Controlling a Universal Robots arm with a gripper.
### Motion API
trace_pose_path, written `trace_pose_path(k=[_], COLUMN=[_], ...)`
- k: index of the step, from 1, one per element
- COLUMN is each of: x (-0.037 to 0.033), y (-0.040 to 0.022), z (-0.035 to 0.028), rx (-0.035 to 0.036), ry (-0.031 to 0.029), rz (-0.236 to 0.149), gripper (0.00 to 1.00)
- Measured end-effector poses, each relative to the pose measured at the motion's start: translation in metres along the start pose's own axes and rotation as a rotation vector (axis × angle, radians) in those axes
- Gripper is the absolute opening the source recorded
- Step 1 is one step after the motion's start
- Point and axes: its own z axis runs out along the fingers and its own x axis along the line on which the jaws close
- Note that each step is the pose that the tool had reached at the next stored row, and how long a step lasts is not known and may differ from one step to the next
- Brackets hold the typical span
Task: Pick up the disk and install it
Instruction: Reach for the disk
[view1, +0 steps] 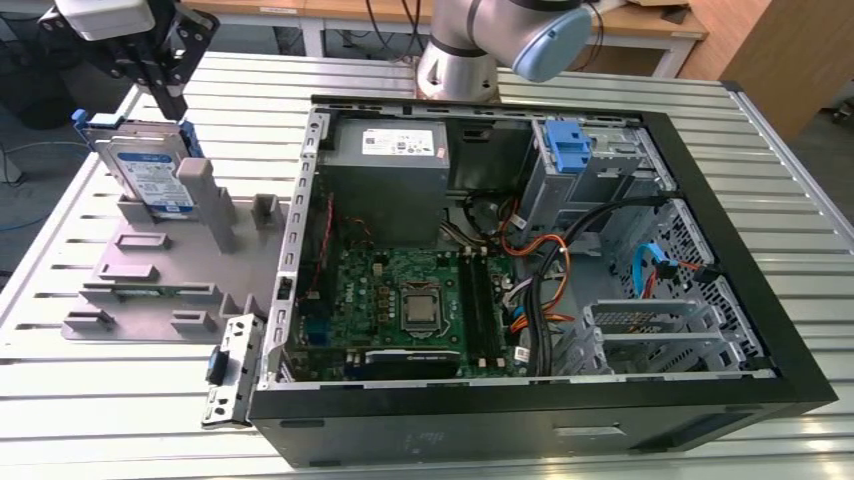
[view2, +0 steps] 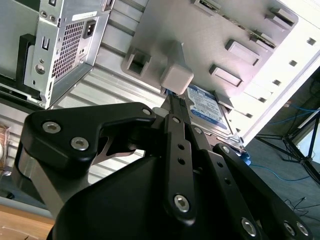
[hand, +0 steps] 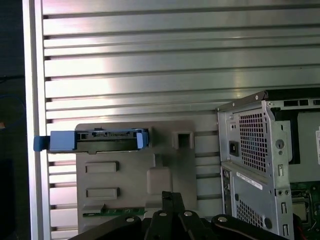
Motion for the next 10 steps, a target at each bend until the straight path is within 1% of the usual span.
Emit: trace_pose_path(k=[10], x=[0.0089], y=[-0.0007], z=[-0.0001], rx=[-0.0001], ry=[-0.001], rz=[0.0], gripper=[0.11])
